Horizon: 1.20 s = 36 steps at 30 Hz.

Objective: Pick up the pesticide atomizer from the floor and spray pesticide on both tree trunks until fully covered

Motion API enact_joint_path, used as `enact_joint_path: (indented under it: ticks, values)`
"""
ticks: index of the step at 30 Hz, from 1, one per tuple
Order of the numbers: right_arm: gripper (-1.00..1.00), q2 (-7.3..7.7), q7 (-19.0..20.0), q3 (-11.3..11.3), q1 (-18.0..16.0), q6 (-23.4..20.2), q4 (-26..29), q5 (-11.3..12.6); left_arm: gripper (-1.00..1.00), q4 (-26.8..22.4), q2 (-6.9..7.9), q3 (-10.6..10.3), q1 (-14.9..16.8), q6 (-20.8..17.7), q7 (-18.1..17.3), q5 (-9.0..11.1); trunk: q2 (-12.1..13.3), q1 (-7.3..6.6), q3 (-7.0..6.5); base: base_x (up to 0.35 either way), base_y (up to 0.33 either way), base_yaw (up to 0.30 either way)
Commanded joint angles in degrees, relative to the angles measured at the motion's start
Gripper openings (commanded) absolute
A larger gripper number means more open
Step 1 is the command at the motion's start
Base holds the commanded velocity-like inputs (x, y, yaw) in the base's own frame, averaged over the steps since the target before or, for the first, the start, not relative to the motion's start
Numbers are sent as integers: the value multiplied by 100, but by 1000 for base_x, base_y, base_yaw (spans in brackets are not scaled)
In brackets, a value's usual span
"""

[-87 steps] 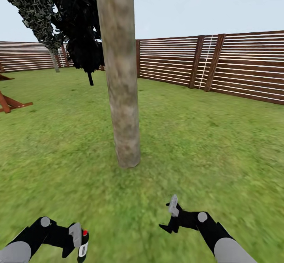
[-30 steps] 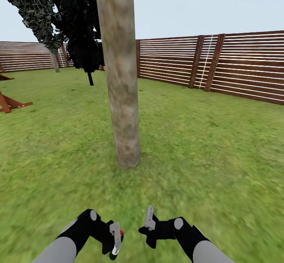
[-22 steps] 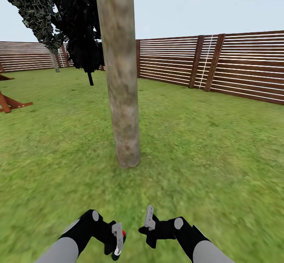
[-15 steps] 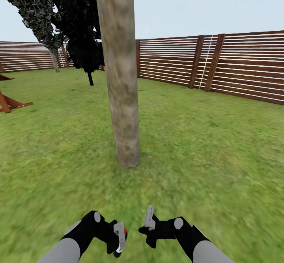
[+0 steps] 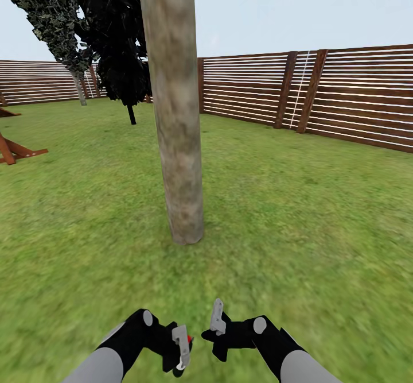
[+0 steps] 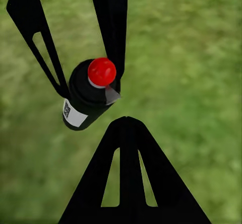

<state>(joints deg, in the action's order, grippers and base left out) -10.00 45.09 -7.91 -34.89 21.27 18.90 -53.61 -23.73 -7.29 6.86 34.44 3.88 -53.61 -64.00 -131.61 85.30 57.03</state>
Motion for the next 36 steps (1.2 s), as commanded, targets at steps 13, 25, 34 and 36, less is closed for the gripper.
enact_joint_path:
  ticks: [13,25,34,36]
  values:
    - [-100,0,0,7,0,0,8,0,-100,0,-96,-1,11,7,28,26,0,0,0,0,0,0]
    - [-100,0,0,18,0,0,9,0,-100,8,-182,0,19,15,52,63,0,0,0,0,0,0]
    - [-100,0,0,19,0,0,16,0,-100,9,-233,-1,28,17,52,71,0,0,0,0,0,0]
    - [-100,0,0,20,0,0,14,0,-100,9,-236,-1,28,18,52,72,0,0,0,0,0,0]
